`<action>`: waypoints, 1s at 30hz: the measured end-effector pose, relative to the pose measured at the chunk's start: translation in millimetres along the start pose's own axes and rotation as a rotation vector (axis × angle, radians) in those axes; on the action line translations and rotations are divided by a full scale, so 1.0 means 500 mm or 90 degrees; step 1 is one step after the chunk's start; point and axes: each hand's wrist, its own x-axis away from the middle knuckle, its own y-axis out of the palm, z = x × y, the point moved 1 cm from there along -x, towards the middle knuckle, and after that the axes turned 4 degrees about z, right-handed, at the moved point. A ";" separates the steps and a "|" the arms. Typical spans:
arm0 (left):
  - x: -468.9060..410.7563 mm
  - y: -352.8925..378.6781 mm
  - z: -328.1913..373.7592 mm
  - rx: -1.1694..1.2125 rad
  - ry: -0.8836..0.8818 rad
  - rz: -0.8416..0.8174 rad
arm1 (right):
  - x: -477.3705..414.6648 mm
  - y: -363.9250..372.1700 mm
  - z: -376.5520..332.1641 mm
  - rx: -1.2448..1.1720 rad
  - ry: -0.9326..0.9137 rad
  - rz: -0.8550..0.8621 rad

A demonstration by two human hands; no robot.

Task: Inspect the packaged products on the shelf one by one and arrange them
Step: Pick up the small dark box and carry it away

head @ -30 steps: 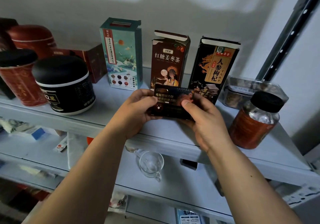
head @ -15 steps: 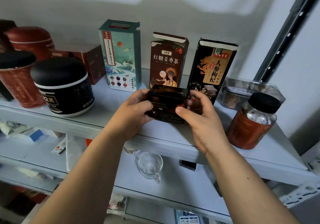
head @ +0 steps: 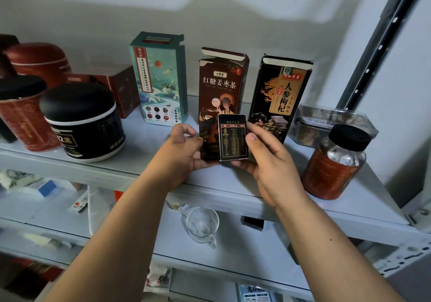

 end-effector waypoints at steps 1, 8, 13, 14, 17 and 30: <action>0.001 0.001 0.000 -0.007 -0.001 -0.005 | 0.000 0.003 0.000 0.005 0.010 -0.008; 0.006 -0.004 0.002 -0.021 -0.026 -0.062 | -0.005 0.006 0.005 0.086 0.005 -0.052; 0.012 -0.014 -0.002 -0.014 -0.010 -0.106 | -0.003 -0.006 0.011 0.274 -0.058 -0.075; 0.012 -0.012 -0.001 0.003 -0.010 -0.094 | -0.005 -0.006 0.012 0.286 -0.056 -0.069; 0.009 -0.011 0.004 0.005 -0.011 -0.031 | -0.013 -0.006 0.019 0.266 -0.021 -0.045; -0.001 -0.027 0.004 0.033 0.010 -0.044 | 0.003 0.010 -0.005 0.194 -0.029 -0.040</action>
